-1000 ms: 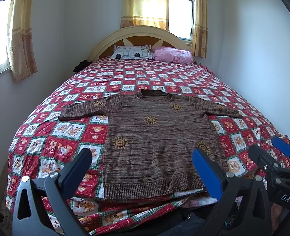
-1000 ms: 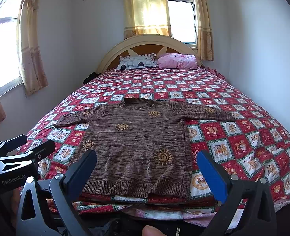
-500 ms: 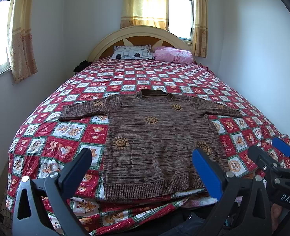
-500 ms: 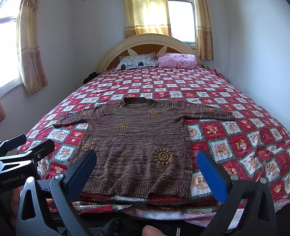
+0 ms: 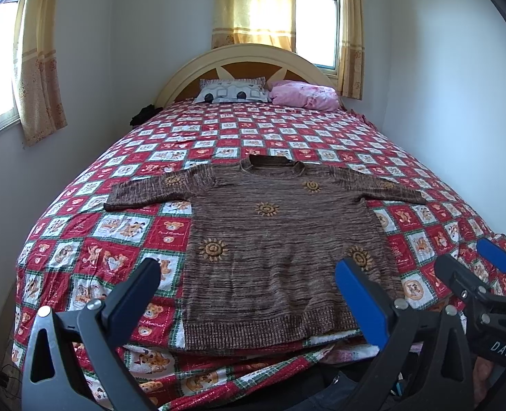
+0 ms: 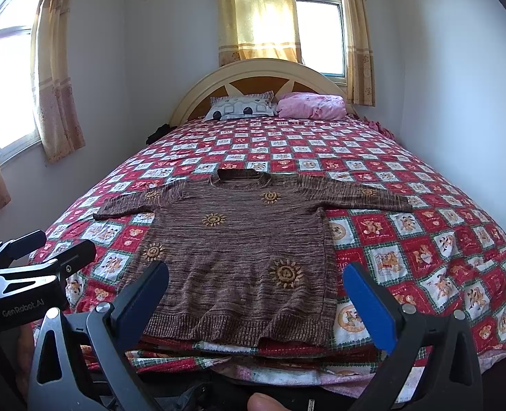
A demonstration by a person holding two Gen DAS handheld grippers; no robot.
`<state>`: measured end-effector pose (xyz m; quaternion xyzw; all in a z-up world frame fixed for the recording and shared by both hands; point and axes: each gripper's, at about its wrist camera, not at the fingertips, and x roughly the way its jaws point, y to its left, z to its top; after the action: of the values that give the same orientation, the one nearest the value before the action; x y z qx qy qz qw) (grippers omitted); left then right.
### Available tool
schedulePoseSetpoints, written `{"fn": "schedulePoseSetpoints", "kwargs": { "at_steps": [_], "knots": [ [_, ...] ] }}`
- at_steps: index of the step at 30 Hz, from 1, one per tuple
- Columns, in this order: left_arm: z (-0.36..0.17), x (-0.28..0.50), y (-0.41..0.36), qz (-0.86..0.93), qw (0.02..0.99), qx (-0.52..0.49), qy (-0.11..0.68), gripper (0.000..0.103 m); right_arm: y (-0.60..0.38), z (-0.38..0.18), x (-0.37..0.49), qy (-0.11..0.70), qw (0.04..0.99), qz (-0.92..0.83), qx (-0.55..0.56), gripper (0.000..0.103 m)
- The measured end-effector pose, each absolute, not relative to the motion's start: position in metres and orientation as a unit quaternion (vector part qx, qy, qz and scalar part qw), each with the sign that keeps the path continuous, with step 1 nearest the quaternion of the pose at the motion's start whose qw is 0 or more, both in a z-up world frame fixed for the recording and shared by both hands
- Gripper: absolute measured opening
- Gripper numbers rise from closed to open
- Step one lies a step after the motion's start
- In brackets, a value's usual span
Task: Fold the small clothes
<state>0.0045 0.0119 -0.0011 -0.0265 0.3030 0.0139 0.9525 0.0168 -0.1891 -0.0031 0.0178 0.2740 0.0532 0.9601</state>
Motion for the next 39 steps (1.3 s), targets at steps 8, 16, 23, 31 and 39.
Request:
{"fn": "schedulePoseSetpoints", "kwargs": {
  "at_steps": [8, 16, 23, 31, 39],
  "knots": [
    [-0.005, 0.015, 0.014, 0.026, 0.952, -0.013, 0.305, 0.103, -0.185, -0.007, 0.028, 0.276, 0.959, 0.059, 0.006, 0.102],
    [-0.008, 0.026, 0.013, 0.034, 0.949, -0.007, 0.312, 0.103, -0.182, -0.013, 0.037, 0.283, 0.957, 0.062, 0.002, 0.102],
    [-0.008, 0.042, 0.015, 0.042, 0.95, 0.002, 0.31, 0.103, -0.18, -0.017, 0.055, 0.286, 0.955, 0.075, -0.013, 0.102],
    [-0.025, 0.088, 0.014, 0.049, 0.943, 0.031, 0.329, 0.103, -0.174, -0.044, 0.103, 0.318, 0.94, 0.113, -0.048, 0.102],
    [-0.043, 0.15, 0.01, 0.047, 0.933, 0.038, 0.355, 0.103, -0.205, -0.086, 0.171, 0.373, 0.921, 0.092, -0.069, 0.102]
  ]
}}
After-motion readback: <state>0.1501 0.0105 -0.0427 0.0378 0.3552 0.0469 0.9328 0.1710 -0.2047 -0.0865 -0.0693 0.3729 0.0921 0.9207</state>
